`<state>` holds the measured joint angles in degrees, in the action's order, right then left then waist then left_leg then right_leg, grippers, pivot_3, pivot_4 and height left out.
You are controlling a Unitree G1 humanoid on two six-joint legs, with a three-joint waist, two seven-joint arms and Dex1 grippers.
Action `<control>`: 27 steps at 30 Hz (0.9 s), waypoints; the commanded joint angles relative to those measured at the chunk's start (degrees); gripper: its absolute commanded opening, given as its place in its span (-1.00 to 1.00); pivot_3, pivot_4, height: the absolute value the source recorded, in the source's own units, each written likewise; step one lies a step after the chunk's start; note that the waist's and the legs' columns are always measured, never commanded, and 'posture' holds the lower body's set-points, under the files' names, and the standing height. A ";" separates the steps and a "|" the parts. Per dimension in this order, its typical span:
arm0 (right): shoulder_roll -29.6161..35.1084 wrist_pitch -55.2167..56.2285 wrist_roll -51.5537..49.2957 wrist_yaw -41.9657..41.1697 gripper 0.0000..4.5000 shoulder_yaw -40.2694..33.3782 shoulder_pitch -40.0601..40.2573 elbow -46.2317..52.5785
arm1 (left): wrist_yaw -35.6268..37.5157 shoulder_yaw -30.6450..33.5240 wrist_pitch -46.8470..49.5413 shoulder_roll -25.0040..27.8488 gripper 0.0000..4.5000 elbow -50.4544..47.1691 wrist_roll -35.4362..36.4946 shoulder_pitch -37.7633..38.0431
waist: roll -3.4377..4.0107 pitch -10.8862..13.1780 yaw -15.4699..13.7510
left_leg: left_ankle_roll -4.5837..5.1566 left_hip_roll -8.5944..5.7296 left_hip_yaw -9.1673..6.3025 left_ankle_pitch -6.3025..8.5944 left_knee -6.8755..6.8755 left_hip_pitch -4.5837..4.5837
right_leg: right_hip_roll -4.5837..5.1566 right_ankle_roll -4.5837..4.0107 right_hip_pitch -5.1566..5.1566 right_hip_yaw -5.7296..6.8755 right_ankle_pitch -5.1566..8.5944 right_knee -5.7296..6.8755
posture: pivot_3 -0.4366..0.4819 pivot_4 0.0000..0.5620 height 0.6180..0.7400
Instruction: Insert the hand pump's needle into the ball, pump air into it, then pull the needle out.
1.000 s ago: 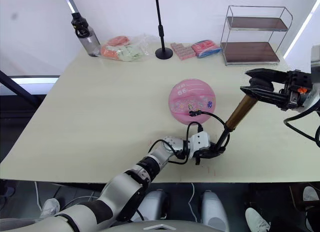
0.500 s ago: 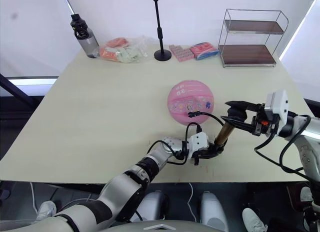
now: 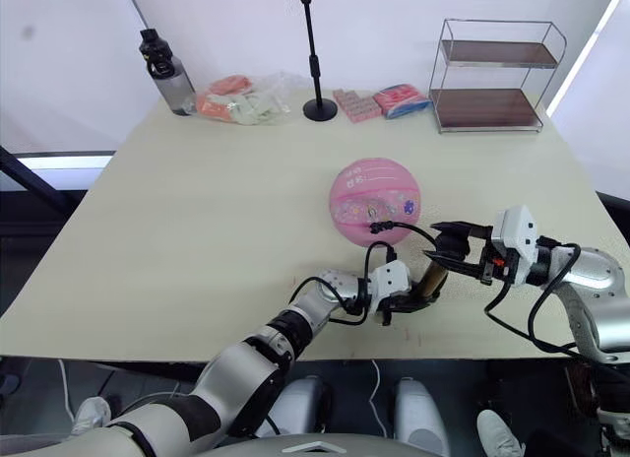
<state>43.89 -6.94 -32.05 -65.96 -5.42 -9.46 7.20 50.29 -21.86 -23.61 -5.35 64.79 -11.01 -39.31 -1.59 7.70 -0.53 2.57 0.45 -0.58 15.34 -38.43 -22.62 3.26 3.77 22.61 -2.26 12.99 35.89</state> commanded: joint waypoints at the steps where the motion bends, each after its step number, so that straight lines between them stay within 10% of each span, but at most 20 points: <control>1: 4.18 -6.37 -7.12 -0.47 -0.22 -6.75 -4.62 3.62 | 0.22 -0.93 2.00 1.92 -0.52 3.62 -2.27 2.04 | 0.20 0.13 -0.08 | 0.00 -0.01 0.01 0.00 0.00 -0.05 | 0.02 0.01 0.05 -0.01 -0.01 0.00 | -0.05 -0.47 1.00; 21: 15.69 -26.80 -21.65 2.08 -0.22 -17.20 -22.45 4.42 | 0.55 -0.64 1.72 2.13 -0.52 3.76 -2.83 2.21 | 0.61 0.55 0.01 | 0.00 -0.01 0.05 0.00 0.02 -0.17 | 0.43 0.00 0.18 -0.04 0.00 -0.01 | -0.05 -0.47 1.00; 27: 12.71 -23.71 -15.84 0.38 -0.22 -13.73 -14.36 6.87 | 0.53 -0.64 1.81 1.91 -0.52 3.78 -2.85 2.21 | 0.61 0.55 -0.13 | 0.00 -0.03 0.05 0.00 0.03 -0.24 | 0.40 0.06 0.22 -0.01 -0.03 -0.01 | -0.05 -0.47 1.00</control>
<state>57.73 -33.57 -50.06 -65.63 -17.37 -26.29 12.17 51.08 -21.04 -24.13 -5.57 64.33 -11.07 -39.34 -0.98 8.26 -0.67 2.57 0.42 -0.57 15.34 -38.39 -22.85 3.64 3.83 22.82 -2.23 12.96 35.87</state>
